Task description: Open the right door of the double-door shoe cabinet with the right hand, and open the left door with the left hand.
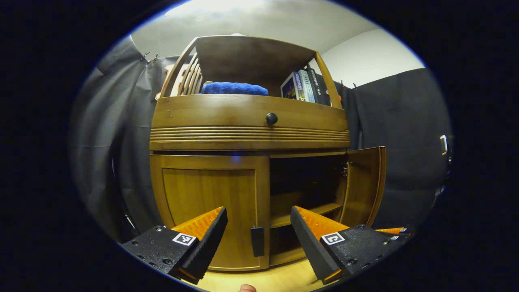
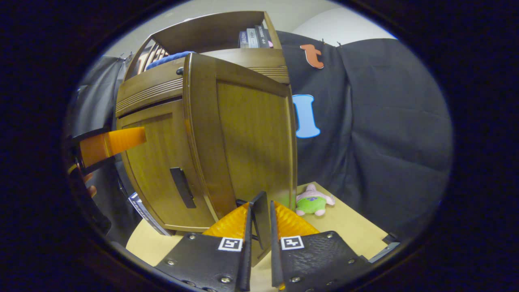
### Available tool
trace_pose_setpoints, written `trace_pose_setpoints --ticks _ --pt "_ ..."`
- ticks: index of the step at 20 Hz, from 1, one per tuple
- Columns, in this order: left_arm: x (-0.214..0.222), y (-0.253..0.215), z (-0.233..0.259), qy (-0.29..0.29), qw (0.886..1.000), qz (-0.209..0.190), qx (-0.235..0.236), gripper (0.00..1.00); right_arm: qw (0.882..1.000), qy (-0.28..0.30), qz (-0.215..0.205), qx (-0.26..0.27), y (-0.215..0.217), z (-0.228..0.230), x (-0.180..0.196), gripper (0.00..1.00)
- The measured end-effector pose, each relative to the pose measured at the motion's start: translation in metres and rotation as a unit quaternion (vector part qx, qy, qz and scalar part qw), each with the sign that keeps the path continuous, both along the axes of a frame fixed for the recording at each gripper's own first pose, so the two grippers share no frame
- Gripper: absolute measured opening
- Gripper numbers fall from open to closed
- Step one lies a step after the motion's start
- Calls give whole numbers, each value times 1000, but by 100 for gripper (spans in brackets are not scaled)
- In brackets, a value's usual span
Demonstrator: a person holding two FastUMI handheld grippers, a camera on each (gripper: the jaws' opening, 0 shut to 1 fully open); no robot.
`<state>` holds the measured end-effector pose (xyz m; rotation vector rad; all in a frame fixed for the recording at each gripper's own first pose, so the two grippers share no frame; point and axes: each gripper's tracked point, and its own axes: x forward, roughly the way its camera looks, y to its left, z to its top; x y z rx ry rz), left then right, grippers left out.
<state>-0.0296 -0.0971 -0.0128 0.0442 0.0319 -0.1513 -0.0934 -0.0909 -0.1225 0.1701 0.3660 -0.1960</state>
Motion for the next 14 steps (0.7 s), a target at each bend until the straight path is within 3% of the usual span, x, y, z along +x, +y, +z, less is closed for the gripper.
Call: trace_pose_setpoints --ticks 11,12,14 --pt "1 -51 -5 8 1000 -11 -12 95 999 -4 -43 -27 -89 14 -37 20" --pt "0 -54 -6 8 1000 -11 -11 95 998 -4 -50 -28 -100 13 -39 2" --pt "0 -58 -7 8 1000 -8 -9 95 998 -6 -62 -28 -118 14 -42 6"
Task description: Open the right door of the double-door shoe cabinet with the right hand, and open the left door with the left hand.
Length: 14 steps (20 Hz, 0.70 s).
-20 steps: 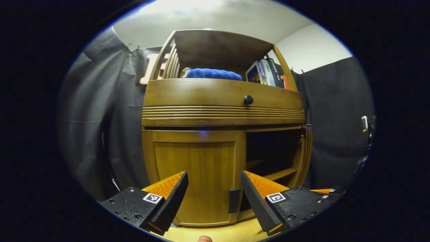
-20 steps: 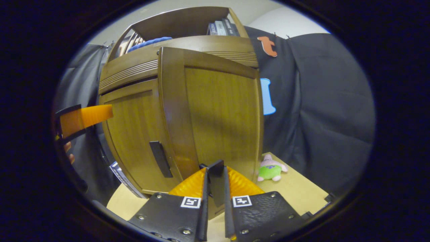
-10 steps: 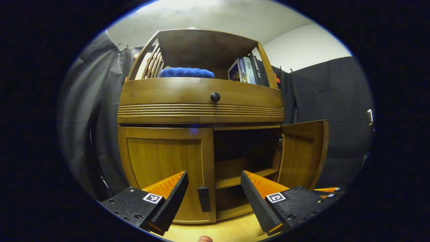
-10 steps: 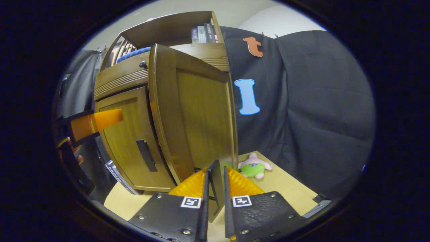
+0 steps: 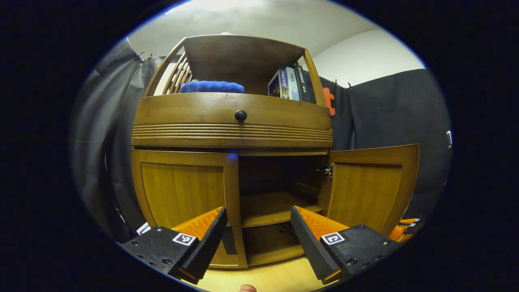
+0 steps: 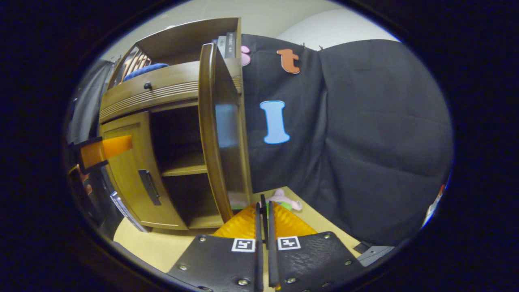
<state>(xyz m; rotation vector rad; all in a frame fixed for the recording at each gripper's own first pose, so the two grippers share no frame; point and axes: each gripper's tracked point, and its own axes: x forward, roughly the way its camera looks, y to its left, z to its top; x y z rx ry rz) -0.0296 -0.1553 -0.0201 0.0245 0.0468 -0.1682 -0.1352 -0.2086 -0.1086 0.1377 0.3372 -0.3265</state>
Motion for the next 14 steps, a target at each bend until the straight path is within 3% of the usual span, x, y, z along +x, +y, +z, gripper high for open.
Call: trace_pose_setpoints --ticks 14 --pt "27 10 -43 39 998 52 12 96 999 -9 -33 5 -57 0 -11 6"
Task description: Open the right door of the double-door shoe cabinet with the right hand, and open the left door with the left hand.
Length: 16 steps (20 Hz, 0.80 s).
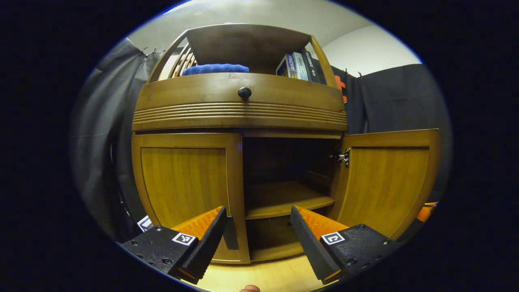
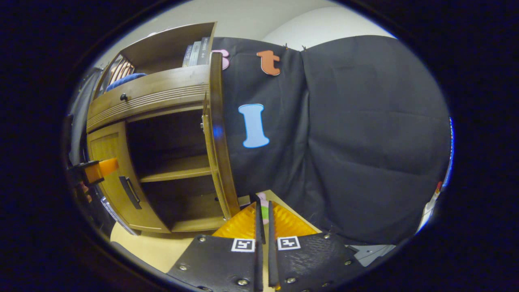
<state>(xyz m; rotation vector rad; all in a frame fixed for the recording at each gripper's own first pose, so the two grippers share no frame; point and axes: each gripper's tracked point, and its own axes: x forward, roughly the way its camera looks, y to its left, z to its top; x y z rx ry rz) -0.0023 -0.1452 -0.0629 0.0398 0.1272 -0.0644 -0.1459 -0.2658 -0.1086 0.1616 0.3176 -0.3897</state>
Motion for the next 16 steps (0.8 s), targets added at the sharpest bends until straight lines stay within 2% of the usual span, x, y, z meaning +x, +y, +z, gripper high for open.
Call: trace_pose_setpoints --ticks 2,7,12,15,16 --pt "9 9 -8 4 1000 20 6 94 1000 2 0 -7 0 -5 7 6" --pt "33 30 -37 29 998 58 21 97 1000 2 1 -15 -4 2 13 6" --pt "64 50 -64 52 995 85 31 88 1000 2 -13 -21 -21 -1 16 6" --pt "76 58 -78 65 993 95 31 77 999 5 -24 -22 -31 -4 15 6" --pt "78 58 -82 68 993 96 29 76 999 7 -27 -23 -35 -5 14 6"
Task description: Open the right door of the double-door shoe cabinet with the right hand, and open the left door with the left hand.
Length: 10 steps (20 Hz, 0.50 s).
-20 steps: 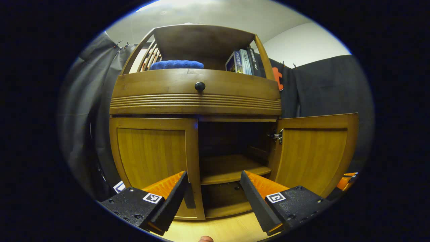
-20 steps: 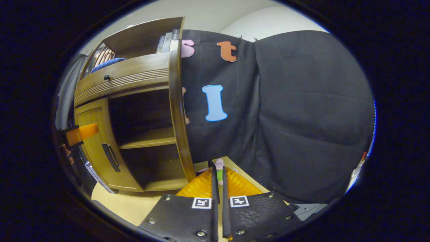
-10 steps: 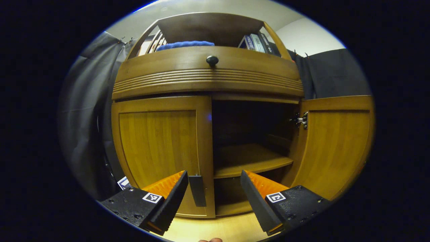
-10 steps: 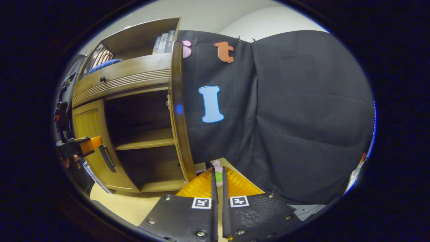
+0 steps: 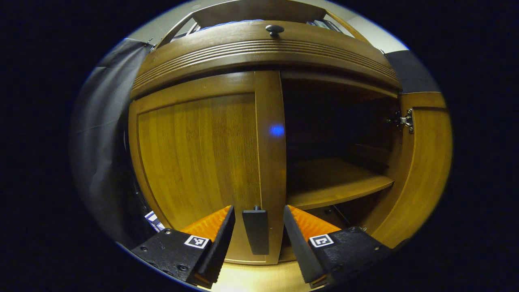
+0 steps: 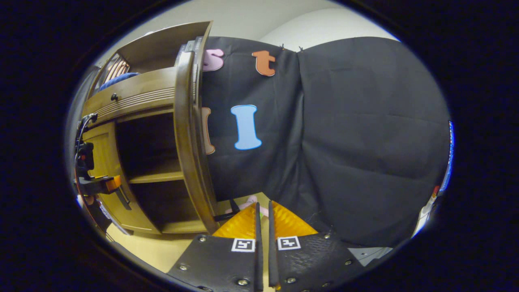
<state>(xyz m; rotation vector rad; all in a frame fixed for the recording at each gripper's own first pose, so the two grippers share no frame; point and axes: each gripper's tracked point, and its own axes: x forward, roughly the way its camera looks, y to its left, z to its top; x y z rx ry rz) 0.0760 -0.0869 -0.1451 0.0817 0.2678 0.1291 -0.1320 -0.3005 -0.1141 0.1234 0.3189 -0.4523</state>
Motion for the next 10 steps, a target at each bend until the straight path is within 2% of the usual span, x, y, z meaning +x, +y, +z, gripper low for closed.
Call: trace_pose_setpoints --ticks 2,3,5,8,10 --pt "3 2 -3 1 1000 1 -3 63 1000 4 -4 0 -3 -3 1 6" --pt "5 3 -4 2 1000 4 -2 60 1000 5 -4 0 -3 -4 0 6" --pt "7 6 -4 0 1000 8 -3 40 1000 5 -3 -1 -5 2 -8 6" --pt "5 6 -5 -1 1000 7 -10 34 1000 4 2 -1 -2 -4 2 6" --pt "4 6 -5 1 1000 4 -16 36 1000 3 7 0 -1 -2 0 6"
